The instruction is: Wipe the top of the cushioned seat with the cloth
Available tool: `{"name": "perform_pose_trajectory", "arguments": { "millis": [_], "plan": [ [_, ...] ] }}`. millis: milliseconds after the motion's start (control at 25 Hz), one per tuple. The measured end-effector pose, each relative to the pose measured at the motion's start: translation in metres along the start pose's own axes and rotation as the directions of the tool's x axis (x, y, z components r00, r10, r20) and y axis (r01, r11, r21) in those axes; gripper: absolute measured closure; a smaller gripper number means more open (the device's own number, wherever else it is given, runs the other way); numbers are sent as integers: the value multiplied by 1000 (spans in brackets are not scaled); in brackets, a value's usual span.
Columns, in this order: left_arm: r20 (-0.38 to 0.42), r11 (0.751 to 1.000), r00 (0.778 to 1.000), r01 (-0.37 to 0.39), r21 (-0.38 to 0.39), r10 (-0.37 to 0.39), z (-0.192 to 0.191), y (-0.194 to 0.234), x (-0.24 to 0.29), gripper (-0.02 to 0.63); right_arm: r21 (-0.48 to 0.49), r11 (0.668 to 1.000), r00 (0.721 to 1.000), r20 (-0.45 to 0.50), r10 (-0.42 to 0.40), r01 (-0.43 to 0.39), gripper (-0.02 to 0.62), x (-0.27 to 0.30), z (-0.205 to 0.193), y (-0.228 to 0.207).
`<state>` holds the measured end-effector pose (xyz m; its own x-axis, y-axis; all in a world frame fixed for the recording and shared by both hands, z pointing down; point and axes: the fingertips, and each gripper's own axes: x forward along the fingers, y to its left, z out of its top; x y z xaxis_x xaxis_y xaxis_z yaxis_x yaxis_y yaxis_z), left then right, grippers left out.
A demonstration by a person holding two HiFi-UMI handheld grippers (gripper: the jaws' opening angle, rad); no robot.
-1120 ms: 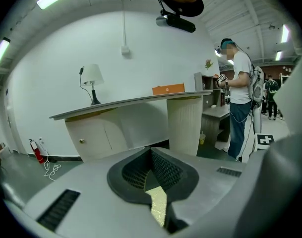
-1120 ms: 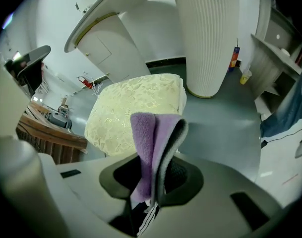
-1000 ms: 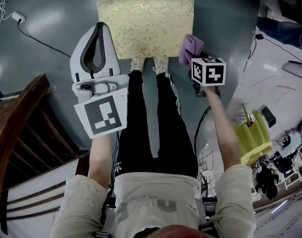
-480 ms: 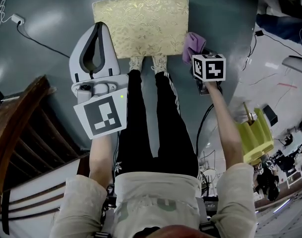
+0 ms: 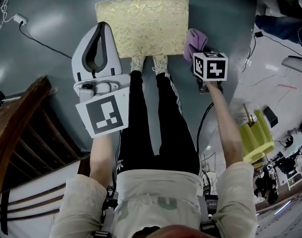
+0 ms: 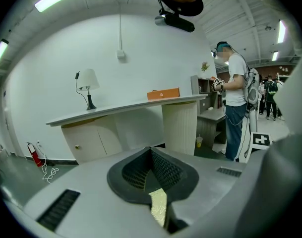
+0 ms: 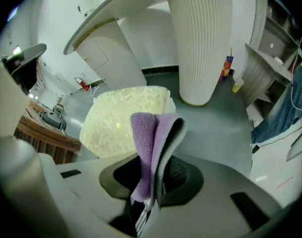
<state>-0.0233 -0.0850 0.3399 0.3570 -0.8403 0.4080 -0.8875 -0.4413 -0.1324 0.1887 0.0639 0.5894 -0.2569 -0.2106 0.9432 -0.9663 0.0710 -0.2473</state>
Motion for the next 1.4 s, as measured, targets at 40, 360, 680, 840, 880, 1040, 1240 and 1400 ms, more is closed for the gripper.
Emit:
{"name": "perform_pose_trajectory", "arguments": {
  "millis": [40,360,680,840,880,1040,1240,1400],
  "plan": [
    [11,1000,1000,1,1,-1,8,0,-1,599,3,1000,999,41,0,0,497,-10,16,4],
    [181,1000,984,13,-14,-11,156,-8,-36,600,-33,999,855,519,-7,28,497,-219,197,62],
    [304,1000,953,-1,32,-8,326,15,-151,599,-4,982,500,861,-94,191,499,-523,245,163],
    [369,999,930,-16,44,-2,378,11,-188,599,2,970,345,934,-89,245,499,-608,228,187],
    [397,998,918,-22,52,-1,388,10,-197,599,-5,968,309,948,-76,252,497,-622,223,194],
    [449,998,894,-26,56,-1,399,4,-227,599,-100,965,259,965,35,241,497,-641,202,222],
    [451,997,893,-45,63,12,398,2,-237,598,-138,962,294,953,65,235,497,-628,194,232],
    [467,997,884,-62,51,31,404,11,-242,599,-156,953,281,956,80,260,497,-634,195,242]
  ]
}}
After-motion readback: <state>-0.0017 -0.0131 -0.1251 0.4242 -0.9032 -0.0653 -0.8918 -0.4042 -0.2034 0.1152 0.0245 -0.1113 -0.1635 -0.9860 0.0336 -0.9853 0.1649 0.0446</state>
